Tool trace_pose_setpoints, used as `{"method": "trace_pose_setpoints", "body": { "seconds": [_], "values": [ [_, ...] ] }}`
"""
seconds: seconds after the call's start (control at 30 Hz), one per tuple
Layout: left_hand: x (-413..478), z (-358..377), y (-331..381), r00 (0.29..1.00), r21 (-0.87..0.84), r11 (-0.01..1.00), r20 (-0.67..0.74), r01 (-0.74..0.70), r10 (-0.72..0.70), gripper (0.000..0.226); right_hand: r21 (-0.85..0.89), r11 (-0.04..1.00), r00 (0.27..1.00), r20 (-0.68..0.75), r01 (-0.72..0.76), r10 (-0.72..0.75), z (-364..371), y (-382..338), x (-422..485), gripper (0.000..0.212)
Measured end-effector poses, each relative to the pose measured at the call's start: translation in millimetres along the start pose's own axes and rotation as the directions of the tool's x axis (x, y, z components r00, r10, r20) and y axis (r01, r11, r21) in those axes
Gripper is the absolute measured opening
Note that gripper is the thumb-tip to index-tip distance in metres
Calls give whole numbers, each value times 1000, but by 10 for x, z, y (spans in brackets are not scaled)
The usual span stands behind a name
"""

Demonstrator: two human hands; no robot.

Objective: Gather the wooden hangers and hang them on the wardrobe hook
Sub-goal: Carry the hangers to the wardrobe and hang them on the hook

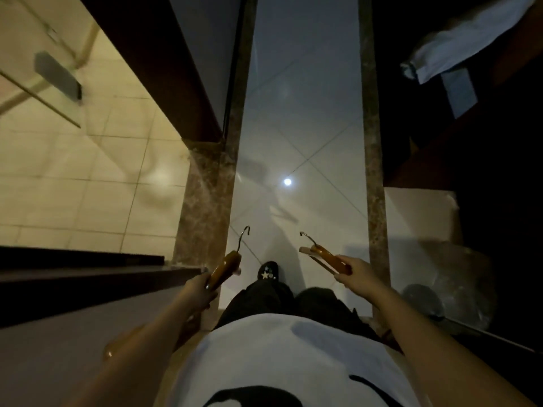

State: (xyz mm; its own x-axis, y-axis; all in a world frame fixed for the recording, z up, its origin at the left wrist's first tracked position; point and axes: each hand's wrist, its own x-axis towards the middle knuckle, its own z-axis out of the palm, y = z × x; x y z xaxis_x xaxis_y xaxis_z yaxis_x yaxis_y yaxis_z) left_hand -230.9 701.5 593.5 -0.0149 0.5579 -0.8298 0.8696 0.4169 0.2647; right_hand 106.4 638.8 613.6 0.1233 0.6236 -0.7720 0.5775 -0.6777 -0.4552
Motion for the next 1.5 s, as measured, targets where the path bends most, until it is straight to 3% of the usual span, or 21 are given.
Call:
{"method": "trace_pose_setpoints", "body": {
  "seconds": [0.13,0.3,0.47,0.57,0.87,1.1,1.2,1.5],
  "values": [
    [307,-407,594,993,171,978,6,-121,122,34,88,995,997,-45,-52,56,-444,-141,199,35],
    [757,-618,1529,966,154,955,84,-255,244,32,191,962,972,-92,-195,215,-1054,-46,555,31],
    [1238,-797,2495,933,119,930,144,-348,331,33,294,917,949,-78,-272,306,-1754,168,1173,43],
    [1443,-912,3043,931,132,929,170,-346,323,35,258,926,952,-62,-276,301,-2251,235,1616,39],
    [1930,-1447,4218,946,108,941,81,-320,313,27,242,959,986,-49,-145,161,-3629,-639,2382,44],
    [2526,-2013,4730,988,-51,987,-46,-153,151,39,233,972,997,-65,-21,37,-4383,-1226,3022,45],
    [2842,-2294,5052,993,-50,992,-36,-118,116,34,256,966,996,-76,-27,48,-4671,-1406,3299,42],
    [3824,-3117,6557,959,140,951,97,-277,265,28,398,899,965,-104,-180,239,-5407,-1562,3906,48]
  ]
}}
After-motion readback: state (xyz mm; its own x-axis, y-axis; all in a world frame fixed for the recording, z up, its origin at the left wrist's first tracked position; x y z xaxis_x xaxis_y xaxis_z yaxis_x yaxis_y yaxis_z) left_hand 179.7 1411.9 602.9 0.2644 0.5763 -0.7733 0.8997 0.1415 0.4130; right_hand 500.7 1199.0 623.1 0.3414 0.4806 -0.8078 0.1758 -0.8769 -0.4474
